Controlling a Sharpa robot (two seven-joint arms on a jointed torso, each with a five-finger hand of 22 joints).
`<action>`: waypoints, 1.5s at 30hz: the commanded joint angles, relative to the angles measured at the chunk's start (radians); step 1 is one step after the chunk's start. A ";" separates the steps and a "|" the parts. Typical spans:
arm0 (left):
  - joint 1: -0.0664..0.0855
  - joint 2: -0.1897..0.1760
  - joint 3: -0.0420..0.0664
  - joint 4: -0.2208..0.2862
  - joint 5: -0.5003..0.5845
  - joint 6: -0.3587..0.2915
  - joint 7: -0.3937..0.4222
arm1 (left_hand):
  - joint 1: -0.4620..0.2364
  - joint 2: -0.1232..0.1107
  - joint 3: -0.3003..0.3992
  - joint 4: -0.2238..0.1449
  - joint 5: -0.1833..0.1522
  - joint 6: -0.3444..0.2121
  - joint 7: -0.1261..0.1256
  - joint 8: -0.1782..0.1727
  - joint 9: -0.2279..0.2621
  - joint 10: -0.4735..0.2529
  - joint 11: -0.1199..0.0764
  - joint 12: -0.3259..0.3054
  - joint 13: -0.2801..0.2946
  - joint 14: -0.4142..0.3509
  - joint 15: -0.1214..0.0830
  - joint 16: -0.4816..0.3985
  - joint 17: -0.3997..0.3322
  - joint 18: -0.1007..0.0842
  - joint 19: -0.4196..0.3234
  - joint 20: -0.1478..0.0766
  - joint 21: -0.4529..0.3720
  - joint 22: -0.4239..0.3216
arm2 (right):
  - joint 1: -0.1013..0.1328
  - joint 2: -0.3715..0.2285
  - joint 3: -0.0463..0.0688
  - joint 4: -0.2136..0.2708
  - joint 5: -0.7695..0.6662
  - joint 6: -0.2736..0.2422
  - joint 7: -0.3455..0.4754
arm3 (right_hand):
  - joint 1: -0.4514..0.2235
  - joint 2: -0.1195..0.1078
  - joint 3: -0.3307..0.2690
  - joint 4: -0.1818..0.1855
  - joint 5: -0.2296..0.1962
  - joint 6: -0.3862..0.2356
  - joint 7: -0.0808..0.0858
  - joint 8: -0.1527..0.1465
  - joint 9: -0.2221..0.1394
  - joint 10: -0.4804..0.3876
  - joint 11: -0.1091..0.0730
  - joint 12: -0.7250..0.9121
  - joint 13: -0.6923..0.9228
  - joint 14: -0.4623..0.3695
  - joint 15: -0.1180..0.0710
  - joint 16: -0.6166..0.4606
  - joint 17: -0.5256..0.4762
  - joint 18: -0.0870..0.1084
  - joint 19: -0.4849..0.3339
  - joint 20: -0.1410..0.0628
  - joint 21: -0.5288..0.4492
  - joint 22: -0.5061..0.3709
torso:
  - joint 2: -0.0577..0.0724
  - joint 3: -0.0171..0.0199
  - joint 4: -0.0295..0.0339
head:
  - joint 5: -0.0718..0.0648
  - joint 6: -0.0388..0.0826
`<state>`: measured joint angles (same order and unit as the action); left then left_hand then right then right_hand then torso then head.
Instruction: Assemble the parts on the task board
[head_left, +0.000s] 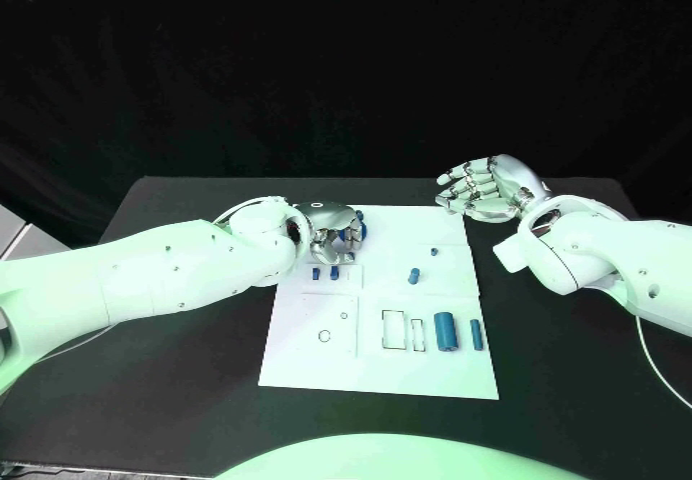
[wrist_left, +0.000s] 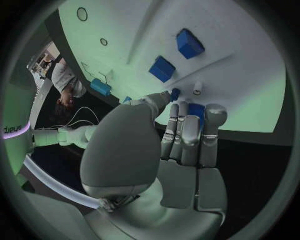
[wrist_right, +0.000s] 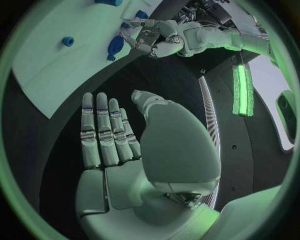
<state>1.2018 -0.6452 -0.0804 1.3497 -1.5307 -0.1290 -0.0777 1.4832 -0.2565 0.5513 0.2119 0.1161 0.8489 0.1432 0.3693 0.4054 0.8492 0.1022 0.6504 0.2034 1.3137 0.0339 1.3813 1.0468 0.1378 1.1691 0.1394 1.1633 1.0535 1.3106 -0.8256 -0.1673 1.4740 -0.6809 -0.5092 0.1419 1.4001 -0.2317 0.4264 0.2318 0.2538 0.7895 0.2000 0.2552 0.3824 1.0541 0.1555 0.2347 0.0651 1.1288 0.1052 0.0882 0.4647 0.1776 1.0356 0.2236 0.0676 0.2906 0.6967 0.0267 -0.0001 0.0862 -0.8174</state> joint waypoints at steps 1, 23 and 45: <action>0.000 0.004 -0.001 -0.004 0.000 0.017 0.004 | 0.007 0.002 0.007 -0.001 -0.001 0.006 0.000 -0.004 -0.002 0.008 0.000 -0.008 -0.002 0.009 0.000 0.005 0.005 -0.011 0.008 -0.001 0.008 0.009 | 0.000 0.000 0.000 0.003 -0.005 0.010 0.012 | -0.009 0.000 -0.001 -0.008 0.006 0.002 0.032 -0.006 -0.001 -0.002 0.008 -0.005 -0.002 -0.001 0.008 -0.004 -0.001 0.005 -0.006 -0.001 -0.003 -0.001 | 0.000 -0.0002 0.0020 | -0.001 -0.001; -0.002 0.017 -0.010 -0.019 0.006 0.041 0.006 | 0.006 0.006 0.030 -0.017 -0.002 0.022 -0.001 -0.009 -0.006 0.033 -0.007 -0.015 -0.006 0.031 -0.005 0.022 0.030 -0.019 0.035 -0.005 0.044 0.049 | 0.000 0.001 0.000 0.003 -0.005 0.013 0.012 | -0.010 0.000 -0.001 -0.008 0.006 0.003 0.032 -0.007 -0.001 -0.002 0.009 -0.006 -0.001 -0.001 0.008 -0.005 -0.003 0.005 -0.006 -0.001 -0.003 -0.006 | 0.000 -0.0008 0.0019 | -0.001 -0.003; -0.005 0.007 -0.008 -0.014 0.044 -0.057 0.034 | 0.009 0.048 0.093 -0.112 -0.006 0.112 -0.009 -0.012 0.012 0.146 -0.037 -0.068 -0.015 0.086 -0.035 0.048 0.084 -0.040 0.107 -0.034 0.133 0.151 | 0.000 0.001 0.000 0.003 -0.005 0.018 0.011 | -0.011 0.001 -0.002 -0.008 0.006 0.003 0.032 -0.007 -0.001 -0.001 0.009 -0.006 -0.001 -0.001 0.008 -0.005 -0.004 0.006 -0.006 -0.001 -0.003 -0.007 | 0.000 -0.0004 0.0003 | -0.002 0.002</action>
<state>1.1967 -0.6374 -0.0902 1.3305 -1.5114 -0.1477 -0.0621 1.4947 -0.2156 0.6446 0.1041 0.1095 0.9556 0.1364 0.3604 0.4168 0.9904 0.0643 0.5851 0.1884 1.3921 -0.0017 1.4250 1.1300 0.1071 1.2676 0.1058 1.2929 1.2042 1.3106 -0.8254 -0.1672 1.4752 -0.6812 -0.5062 0.1419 1.4001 -0.2317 0.4234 0.2288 0.2538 0.7895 0.1999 0.2553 0.3826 1.0541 0.1555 0.2347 0.0651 1.1288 0.1051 0.0882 0.4621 0.1776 1.0356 0.2236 0.0676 0.2852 0.6962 0.0262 0.0007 0.0857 -0.8172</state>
